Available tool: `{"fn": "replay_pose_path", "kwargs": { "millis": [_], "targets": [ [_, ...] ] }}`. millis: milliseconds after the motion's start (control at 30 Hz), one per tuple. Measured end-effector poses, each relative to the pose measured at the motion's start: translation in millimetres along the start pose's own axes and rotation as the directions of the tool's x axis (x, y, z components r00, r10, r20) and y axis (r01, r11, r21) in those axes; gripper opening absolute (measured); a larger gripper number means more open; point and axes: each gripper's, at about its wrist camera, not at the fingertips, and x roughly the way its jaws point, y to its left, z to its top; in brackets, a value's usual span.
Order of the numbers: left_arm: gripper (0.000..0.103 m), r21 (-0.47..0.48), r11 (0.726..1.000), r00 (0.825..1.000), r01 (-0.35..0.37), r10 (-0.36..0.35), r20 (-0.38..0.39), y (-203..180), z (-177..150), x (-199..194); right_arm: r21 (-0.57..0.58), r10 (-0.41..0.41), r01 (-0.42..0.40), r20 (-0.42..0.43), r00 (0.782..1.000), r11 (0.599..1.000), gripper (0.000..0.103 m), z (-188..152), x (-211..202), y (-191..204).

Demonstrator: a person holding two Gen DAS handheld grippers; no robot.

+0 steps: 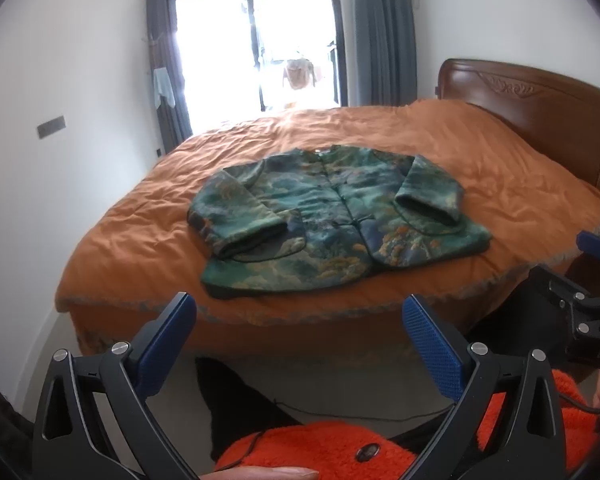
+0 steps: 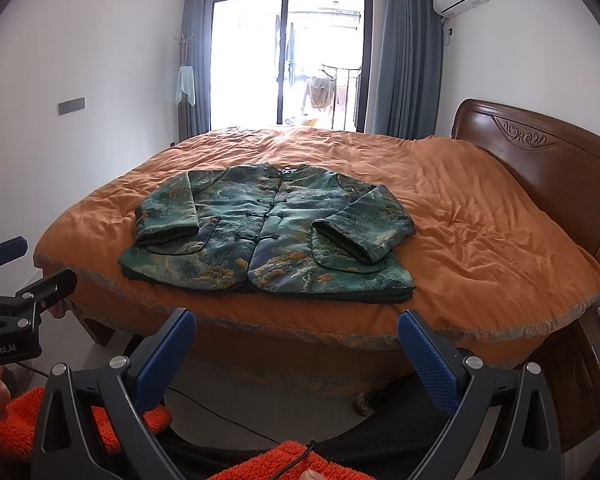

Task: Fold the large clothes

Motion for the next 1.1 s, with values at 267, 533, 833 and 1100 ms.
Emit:
{"fn": "replay_pose_path", "kwargs": {
  "millis": [267,533,833,1100],
  "targets": [
    [0.103,0.0,1.0,1.0,-0.004,0.004,0.003,-1.9,-1.7,-3.0,0.005,-0.003,0.003,0.001,1.0,1.0,0.103,-0.3,0.9,-0.3],
    [0.103,0.002,1.0,1.0,-0.003,0.003,0.0,-2.0,-0.1,-2.5,-0.003,-0.002,0.002,-0.004,1.0,1.0,0.103,-1.5,2.3,1.0],
    [0.103,0.001,1.0,1.0,-0.001,0.001,0.0,-0.9,0.6,-1.7,-0.003,-0.003,0.003,-0.007,1.0,1.0,0.103,-2.5,2.3,1.6],
    [0.103,0.004,1.0,1.0,-0.001,0.001,0.0,-0.5,0.7,-1.9,-0.005,-0.004,0.004,-0.007,1.0,1.0,0.103,-2.4,2.8,0.7]
  ]
}}
